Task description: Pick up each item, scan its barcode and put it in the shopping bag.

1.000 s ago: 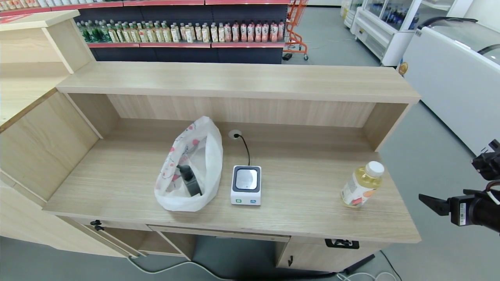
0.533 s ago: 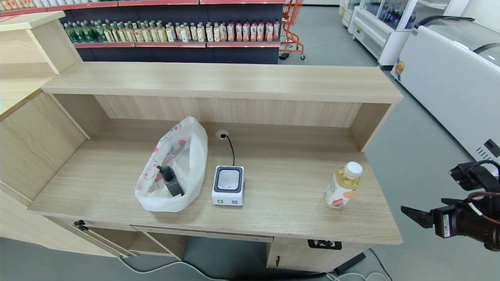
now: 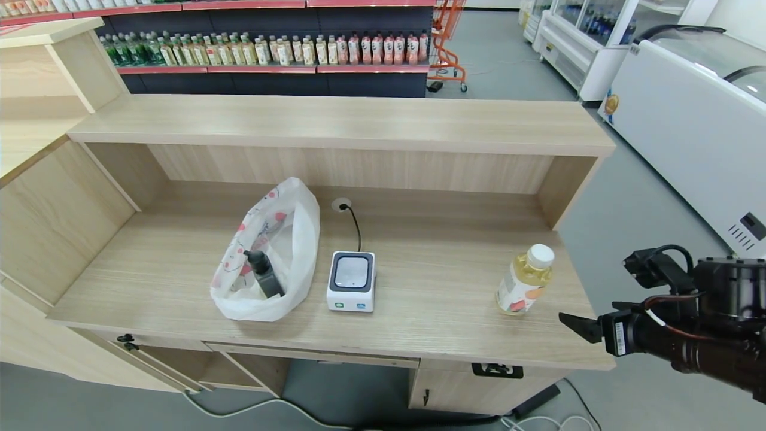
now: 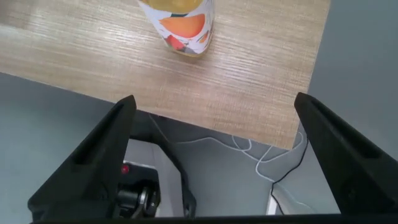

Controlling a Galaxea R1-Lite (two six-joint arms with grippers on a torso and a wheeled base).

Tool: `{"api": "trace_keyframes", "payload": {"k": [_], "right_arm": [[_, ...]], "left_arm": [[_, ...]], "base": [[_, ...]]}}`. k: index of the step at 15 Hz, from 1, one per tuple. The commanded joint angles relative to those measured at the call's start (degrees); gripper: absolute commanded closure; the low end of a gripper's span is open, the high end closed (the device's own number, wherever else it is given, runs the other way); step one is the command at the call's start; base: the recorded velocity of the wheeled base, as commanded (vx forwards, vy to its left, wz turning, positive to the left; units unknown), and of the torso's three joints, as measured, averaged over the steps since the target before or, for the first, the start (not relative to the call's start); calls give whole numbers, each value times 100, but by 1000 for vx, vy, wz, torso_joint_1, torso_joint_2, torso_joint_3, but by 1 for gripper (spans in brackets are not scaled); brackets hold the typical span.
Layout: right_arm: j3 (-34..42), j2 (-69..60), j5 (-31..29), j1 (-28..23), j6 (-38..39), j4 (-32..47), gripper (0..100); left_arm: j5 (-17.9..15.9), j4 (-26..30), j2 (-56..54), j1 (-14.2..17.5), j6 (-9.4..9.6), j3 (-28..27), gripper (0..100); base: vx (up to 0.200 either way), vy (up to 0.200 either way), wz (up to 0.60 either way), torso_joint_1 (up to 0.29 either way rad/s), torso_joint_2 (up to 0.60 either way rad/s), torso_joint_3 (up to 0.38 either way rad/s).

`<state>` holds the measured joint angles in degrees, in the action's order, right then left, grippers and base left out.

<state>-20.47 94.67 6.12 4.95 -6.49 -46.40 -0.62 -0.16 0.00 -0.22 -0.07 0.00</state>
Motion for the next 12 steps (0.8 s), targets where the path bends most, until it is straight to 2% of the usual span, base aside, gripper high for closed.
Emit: {"api": "trace_keyframes", "payload": {"k": [1,2,4,9,12], "right_arm": [[34,614,-296,235,121,-458,0],[52,878,-489,261,139,-845,0],[69,1176,-506,305,148,-1240,0],[43,1695,-524,648,499,-1724,0],[-27,2073,-550,779,455,-2312,0]], "left_arm": [[1,-2,9,-4,-1,0,0],[1,-2,9,-4,-1,0,0],[1,-2,9,-4,-1,0,0],[1,-2,9,-4,-1,0,0],[1,-2,9,-4,-1,0,0]], "base": [[0,0,0,0,0,0],[0,0,0,0,0,0],[0,0,0,0,0,0],[0,0,0,0,0,0],[0,0,0,0,0,0]]}}
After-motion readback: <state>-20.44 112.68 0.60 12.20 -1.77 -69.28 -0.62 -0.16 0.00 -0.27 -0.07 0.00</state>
